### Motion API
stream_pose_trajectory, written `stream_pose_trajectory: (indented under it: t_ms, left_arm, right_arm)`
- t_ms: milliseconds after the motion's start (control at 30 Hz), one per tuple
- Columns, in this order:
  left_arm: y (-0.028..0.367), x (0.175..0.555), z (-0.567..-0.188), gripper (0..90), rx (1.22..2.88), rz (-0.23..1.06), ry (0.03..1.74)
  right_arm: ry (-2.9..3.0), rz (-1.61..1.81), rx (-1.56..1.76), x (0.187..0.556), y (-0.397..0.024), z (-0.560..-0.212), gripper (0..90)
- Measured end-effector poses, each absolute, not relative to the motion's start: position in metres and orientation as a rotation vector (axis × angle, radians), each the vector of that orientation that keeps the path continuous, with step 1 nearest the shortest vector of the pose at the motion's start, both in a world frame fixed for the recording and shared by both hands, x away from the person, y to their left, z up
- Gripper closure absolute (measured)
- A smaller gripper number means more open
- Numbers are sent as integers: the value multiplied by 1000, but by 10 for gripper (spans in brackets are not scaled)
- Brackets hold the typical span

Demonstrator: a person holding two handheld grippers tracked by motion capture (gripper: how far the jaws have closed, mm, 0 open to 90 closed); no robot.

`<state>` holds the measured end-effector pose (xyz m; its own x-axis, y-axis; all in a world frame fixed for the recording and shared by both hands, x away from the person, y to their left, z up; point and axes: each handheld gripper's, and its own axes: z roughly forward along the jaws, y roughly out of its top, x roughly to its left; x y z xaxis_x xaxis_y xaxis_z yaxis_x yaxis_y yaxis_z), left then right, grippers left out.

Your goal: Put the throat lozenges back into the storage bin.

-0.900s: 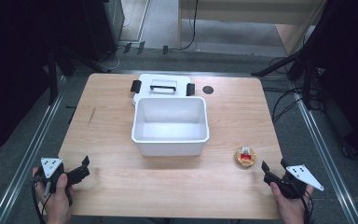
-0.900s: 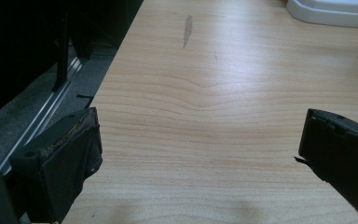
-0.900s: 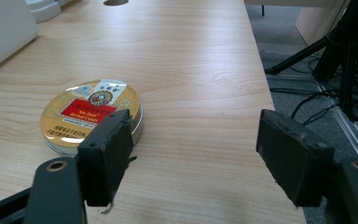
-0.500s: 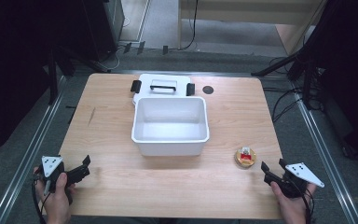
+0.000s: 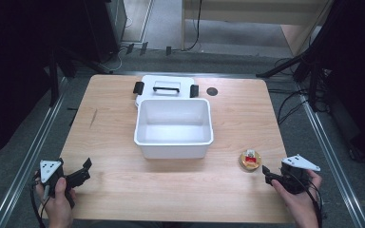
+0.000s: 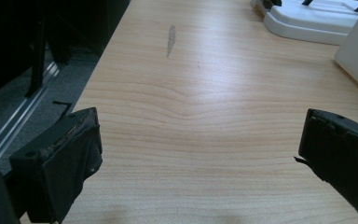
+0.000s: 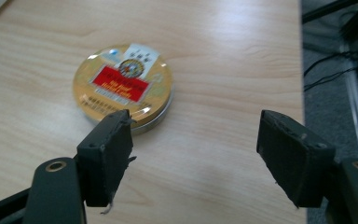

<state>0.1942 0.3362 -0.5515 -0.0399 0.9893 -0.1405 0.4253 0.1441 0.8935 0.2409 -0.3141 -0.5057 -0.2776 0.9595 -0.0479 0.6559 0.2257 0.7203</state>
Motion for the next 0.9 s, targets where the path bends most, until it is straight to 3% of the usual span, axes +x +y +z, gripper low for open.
stream_pose_trajectory:
  t_ms: [900]
  left_arm:
    - [336,195,-552,1,1420,845,1590]
  right_arm:
    - [2466,338,1392,279,-269,-495,135]
